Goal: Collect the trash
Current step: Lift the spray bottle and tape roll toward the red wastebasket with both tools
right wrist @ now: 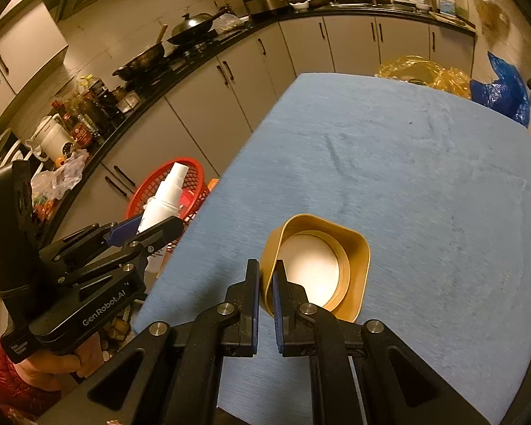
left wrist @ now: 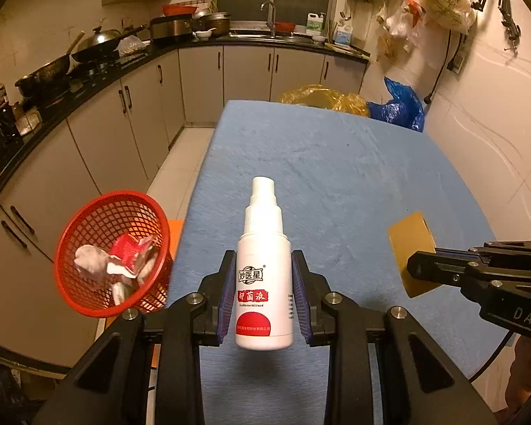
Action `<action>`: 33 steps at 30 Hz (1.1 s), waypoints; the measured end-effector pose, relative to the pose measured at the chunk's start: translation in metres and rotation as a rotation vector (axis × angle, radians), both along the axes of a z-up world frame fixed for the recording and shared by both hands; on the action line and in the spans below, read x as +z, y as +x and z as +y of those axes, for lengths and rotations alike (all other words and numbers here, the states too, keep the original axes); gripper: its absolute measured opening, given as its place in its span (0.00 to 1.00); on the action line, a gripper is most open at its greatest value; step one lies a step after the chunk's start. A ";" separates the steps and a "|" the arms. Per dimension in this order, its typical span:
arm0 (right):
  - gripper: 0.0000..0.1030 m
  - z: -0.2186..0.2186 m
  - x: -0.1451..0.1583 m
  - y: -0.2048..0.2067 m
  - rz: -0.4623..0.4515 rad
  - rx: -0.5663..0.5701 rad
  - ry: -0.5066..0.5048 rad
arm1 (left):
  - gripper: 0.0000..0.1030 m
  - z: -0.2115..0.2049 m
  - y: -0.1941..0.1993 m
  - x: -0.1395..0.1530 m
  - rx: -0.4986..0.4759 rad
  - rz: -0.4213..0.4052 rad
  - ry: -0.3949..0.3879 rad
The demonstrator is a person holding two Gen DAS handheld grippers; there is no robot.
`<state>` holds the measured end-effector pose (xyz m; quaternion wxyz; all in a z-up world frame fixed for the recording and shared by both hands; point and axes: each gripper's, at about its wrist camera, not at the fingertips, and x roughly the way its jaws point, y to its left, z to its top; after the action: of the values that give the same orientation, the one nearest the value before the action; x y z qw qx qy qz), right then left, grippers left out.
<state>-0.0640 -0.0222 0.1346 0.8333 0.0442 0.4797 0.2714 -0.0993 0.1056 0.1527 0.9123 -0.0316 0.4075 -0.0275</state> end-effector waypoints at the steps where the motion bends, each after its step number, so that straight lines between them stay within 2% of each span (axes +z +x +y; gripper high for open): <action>1: 0.07 0.003 0.001 0.000 -0.002 0.004 0.002 | 0.28 0.002 -0.001 0.002 0.003 -0.003 0.002; 16: 0.07 0.025 0.011 0.004 -0.027 0.038 0.014 | 0.28 0.022 0.002 0.015 0.033 -0.035 0.016; 33: 0.07 0.047 0.008 0.013 -0.017 0.094 0.018 | 0.28 0.037 0.000 0.013 0.086 -0.028 0.017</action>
<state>-0.0508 0.0252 0.1428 0.8232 0.0270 0.4718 0.3148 -0.0990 0.1422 0.1653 0.9185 -0.0409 0.3930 0.0147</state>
